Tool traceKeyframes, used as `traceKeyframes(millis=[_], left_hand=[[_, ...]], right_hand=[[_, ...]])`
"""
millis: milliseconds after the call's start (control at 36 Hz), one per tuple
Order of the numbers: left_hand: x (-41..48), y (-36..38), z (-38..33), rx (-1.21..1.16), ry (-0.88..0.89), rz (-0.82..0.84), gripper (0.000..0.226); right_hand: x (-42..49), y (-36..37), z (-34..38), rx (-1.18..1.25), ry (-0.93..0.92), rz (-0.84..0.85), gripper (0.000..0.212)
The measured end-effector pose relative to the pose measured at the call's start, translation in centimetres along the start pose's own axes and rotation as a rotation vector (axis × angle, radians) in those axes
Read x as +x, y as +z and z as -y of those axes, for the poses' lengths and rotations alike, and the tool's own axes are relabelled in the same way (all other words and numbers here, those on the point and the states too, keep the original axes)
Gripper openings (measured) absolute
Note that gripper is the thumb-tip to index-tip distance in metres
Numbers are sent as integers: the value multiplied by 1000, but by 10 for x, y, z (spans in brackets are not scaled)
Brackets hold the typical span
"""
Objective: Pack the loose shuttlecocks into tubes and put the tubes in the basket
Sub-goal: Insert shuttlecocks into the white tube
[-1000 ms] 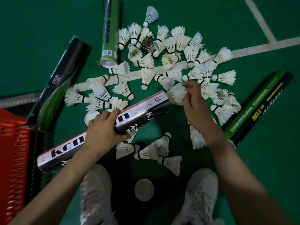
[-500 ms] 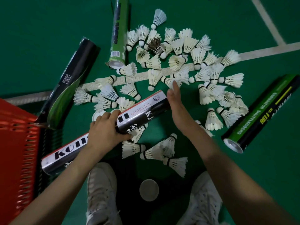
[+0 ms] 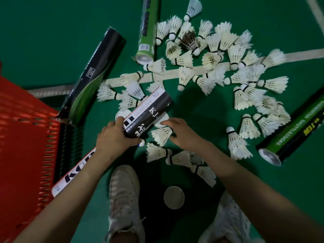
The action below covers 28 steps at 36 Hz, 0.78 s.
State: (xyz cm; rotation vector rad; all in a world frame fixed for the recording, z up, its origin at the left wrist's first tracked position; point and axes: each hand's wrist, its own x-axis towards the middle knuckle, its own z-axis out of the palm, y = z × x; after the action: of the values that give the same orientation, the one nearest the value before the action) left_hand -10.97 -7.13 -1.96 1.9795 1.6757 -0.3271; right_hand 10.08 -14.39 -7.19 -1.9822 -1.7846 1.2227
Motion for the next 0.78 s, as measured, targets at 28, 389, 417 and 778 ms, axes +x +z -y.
traceKeyframes(millis=[28, 389, 417, 778], left_hand=[[0, 1, 0, -2, 1, -1, 84], [-4, 3, 0, 13, 14, 22, 83], [-4, 3, -1, 17, 19, 22, 83], [-9, 13, -46, 145, 170, 77, 88]], right_hand=[[2, 3, 1, -26, -1, 32, 57], [-7, -10, -38, -324, 20, -146, 37], [-9, -16, -44, -271, 66, -211, 40], [-32, -81, -47, 1050, 282, -653, 34]])
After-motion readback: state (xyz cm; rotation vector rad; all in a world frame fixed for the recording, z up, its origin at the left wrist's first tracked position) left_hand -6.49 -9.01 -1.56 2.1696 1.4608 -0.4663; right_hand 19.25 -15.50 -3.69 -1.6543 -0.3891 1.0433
